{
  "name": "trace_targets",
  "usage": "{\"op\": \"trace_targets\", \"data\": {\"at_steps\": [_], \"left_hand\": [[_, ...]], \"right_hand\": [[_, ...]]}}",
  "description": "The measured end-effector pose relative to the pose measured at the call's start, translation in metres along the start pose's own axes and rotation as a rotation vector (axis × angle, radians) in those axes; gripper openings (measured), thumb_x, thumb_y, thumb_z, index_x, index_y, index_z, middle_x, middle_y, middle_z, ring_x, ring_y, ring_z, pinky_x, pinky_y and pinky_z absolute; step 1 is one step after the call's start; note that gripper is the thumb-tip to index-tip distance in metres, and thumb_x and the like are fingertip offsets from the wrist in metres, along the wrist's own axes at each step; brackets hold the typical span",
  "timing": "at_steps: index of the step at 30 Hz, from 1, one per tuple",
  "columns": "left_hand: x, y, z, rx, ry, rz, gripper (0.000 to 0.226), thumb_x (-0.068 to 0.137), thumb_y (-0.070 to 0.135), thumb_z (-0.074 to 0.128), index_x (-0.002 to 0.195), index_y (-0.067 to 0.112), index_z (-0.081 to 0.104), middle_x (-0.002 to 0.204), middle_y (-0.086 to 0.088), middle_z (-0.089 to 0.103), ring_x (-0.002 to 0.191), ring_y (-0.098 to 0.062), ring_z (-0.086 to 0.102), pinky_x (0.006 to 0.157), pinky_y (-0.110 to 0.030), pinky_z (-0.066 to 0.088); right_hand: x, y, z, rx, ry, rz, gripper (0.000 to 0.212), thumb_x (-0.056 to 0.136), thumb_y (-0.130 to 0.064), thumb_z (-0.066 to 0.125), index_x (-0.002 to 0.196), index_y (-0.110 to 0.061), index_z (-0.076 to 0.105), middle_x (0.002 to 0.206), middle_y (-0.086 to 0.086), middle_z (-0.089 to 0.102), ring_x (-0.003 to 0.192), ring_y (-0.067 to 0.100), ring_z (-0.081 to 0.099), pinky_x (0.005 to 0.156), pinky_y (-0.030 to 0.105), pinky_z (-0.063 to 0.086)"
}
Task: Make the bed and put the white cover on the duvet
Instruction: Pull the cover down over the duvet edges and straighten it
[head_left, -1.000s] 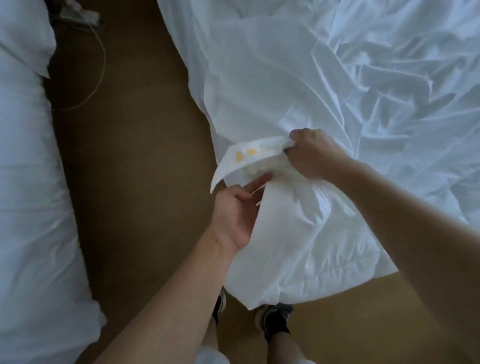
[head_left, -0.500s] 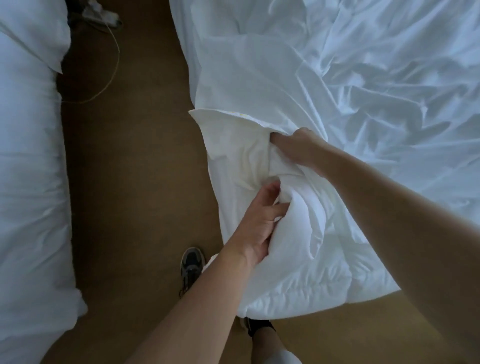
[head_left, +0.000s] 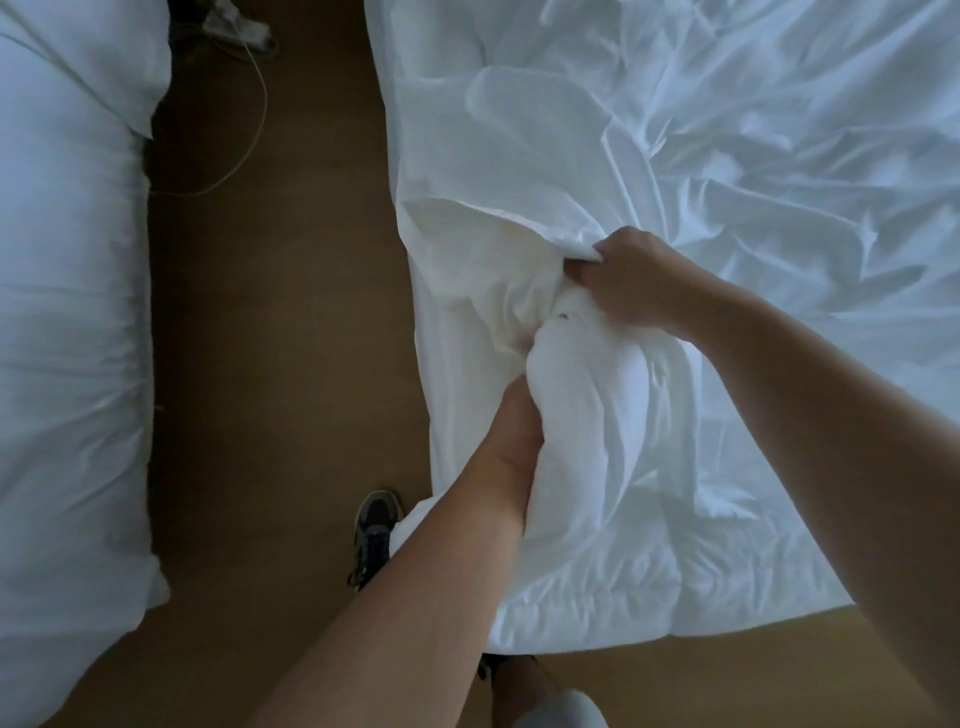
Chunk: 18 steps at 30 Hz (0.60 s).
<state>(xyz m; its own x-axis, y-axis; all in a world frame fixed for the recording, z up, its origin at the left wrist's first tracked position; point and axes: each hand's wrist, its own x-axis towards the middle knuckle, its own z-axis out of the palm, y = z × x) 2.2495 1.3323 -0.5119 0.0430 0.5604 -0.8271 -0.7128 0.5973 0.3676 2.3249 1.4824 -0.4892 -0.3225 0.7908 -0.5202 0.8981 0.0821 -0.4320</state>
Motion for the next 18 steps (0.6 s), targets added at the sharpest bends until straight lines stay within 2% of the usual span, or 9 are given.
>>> {"op": "trace_targets", "data": {"at_steps": [2, 4, 6, 7, 9, 12, 15, 17, 18], "left_hand": [[-0.008, 0.0, -0.002, 0.135, 0.063, 0.036, 0.026, 0.111, 0.024, 0.024, 0.105, 0.03, 0.048, 0.048, 0.018, 0.054, 0.031, 0.005, 0.049, 0.036, -0.006, 0.035], [-0.01, 0.007, 0.002, 0.05, 0.05, 0.029, 0.041, 0.11, 0.029, 0.026, 0.144, 0.014, 0.042, 0.074, 0.013, 0.048, 0.05, 0.005, 0.05, 0.045, -0.005, 0.042], [-0.005, 0.02, -0.001, -0.128, -0.011, 0.054, 0.049, 0.109, 0.037, 0.032, 0.149, 0.01, 0.043, 0.086, 0.014, 0.06, 0.076, 0.003, 0.06, 0.079, -0.021, 0.055], [-0.004, 0.026, -0.004, -0.172, -0.083, 0.076, 0.045, 0.109, 0.038, 0.038, 0.148, 0.017, 0.044, 0.097, 0.011, 0.068, 0.094, -0.005, 0.066, 0.095, -0.028, 0.052], [0.001, 0.035, -0.008, -0.131, -0.172, 0.193, 0.042, 0.102, 0.033, 0.055, 0.141, 0.019, 0.058, 0.118, -0.009, 0.071, 0.119, -0.027, 0.065, 0.106, -0.043, 0.05], [0.016, 0.047, -0.022, 0.098, -0.062, 0.535, 0.032, 0.09, 0.007, 0.06, 0.12, 0.013, 0.069, 0.115, -0.022, 0.069, 0.109, -0.039, 0.067, 0.094, -0.054, 0.056], [0.028, 0.064, -0.033, 0.457, 0.152, 0.825, 0.015, 0.081, -0.006, 0.052, 0.073, 0.003, 0.061, 0.068, -0.007, 0.062, 0.068, -0.013, 0.063, 0.064, -0.03, 0.051], [0.033, 0.072, -0.039, 0.691, 0.212, 0.905, 0.021, 0.078, -0.012, 0.047, 0.067, 0.005, 0.053, 0.062, 0.005, 0.052, 0.059, 0.005, 0.053, 0.06, -0.01, 0.038], [0.033, 0.075, -0.044, 0.782, 0.241, 0.906, 0.026, 0.078, -0.015, 0.046, 0.068, 0.009, 0.05, 0.064, 0.007, 0.05, 0.06, 0.009, 0.053, 0.058, -0.007, 0.037]], "right_hand": [[0.001, -0.008, 0.0, 0.105, 0.04, 0.018, 0.04, 0.101, -0.044, 0.051, 0.084, -0.008, 0.055, 0.081, 0.007, 0.052, 0.068, 0.024, 0.048, 0.053, 0.032, 0.032], [0.001, -0.014, 0.003, 0.076, 0.001, 0.032, 0.046, 0.103, -0.051, 0.046, 0.092, -0.007, 0.055, 0.085, 0.008, 0.053, 0.07, 0.025, 0.048, 0.058, 0.034, 0.033], [0.002, -0.02, 0.005, -0.049, -0.095, 0.015, 0.052, 0.106, -0.051, 0.033, 0.107, -0.005, 0.058, 0.1, 0.015, 0.057, 0.084, 0.028, 0.05, 0.073, 0.033, 0.036], [0.002, -0.025, 0.006, -0.098, -0.154, 0.019, 0.054, 0.107, -0.049, 0.026, 0.12, -0.006, 0.057, 0.11, 0.018, 0.058, 0.089, 0.028, 0.048, 0.078, 0.034, 0.036], [0.003, -0.032, 0.007, -0.155, -0.186, 0.004, 0.055, 0.106, -0.048, 0.022, 0.144, -0.016, 0.046, 0.115, 0.013, 0.055, 0.099, 0.029, 0.048, 0.082, 0.036, 0.033], [0.005, -0.041, 0.005, -0.183, 0.016, -0.098, 0.043, 0.102, -0.047, 0.037, 0.125, -0.015, 0.055, 0.099, 0.002, 0.05, 0.098, 0.029, 0.053, 0.079, 0.035, 0.036], [0.002, -0.047, 0.005, 0.032, 0.368, -0.327, 0.033, 0.086, -0.031, 0.061, 0.116, -0.019, 0.053, 0.098, -0.004, 0.056, 0.088, 0.025, 0.054, 0.072, 0.034, 0.043], [0.0, -0.053, 0.008, 0.049, 0.371, -0.442, 0.031, 0.082, -0.035, 0.07, 0.109, -0.024, 0.058, 0.095, -0.004, 0.057, 0.084, 0.021, 0.054, 0.068, 0.031, 0.041], [-0.001, -0.056, 0.011, 0.052, 0.326, -0.469, 0.025, 0.082, -0.04, 0.073, 0.099, -0.028, 0.059, 0.09, -0.004, 0.056, 0.079, 0.019, 0.052, 0.065, 0.026, 0.038]]}}
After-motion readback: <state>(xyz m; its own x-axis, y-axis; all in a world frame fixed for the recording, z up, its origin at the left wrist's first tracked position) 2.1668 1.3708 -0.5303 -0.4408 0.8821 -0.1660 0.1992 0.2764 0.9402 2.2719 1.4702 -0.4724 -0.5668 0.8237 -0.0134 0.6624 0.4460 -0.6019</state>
